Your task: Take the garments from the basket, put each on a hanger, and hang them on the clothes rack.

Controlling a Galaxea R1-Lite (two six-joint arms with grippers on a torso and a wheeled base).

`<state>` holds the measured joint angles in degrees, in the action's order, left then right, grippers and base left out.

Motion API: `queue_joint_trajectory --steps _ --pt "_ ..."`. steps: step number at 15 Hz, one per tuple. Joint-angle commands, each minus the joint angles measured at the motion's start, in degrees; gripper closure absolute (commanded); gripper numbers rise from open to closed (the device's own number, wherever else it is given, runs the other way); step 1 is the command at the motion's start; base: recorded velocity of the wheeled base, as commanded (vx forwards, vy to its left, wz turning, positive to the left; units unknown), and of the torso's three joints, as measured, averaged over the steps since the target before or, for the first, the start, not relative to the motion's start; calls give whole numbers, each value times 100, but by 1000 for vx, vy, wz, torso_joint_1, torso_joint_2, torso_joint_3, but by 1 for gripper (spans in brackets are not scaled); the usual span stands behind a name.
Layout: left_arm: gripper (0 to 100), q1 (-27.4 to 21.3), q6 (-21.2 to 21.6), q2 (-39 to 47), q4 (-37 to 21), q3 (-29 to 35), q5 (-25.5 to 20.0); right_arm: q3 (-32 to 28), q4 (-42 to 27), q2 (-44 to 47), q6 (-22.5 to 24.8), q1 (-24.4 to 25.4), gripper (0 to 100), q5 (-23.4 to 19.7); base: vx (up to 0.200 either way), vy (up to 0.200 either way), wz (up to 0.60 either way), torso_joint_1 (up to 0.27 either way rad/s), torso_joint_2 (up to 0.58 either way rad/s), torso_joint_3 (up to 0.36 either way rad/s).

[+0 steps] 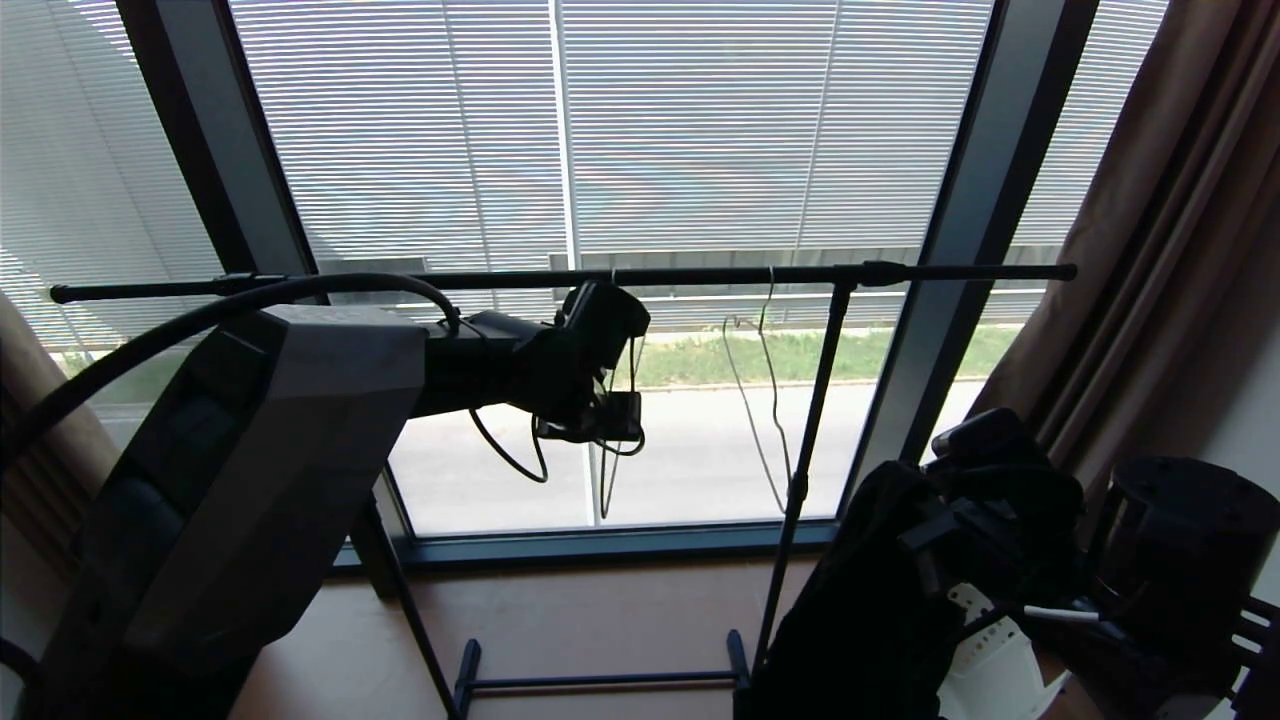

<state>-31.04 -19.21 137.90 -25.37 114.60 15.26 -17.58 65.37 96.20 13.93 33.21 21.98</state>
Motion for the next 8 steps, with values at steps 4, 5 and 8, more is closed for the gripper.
queue_joint_trajectory --steps 4,5,8 --pt "100 1 -4 53 -3 -1 3 0 2 4 4 2 100 -1 0 0 0 0 0 0" --pt "100 10 -4 26 -3 -1 3 0 2 4 4 2 100 8 0 0 0 0 0 0" --pt "100 10 14 -211 -3 -1 3 9 2 4 4 2 100 8 0 0 0 0 0 0"
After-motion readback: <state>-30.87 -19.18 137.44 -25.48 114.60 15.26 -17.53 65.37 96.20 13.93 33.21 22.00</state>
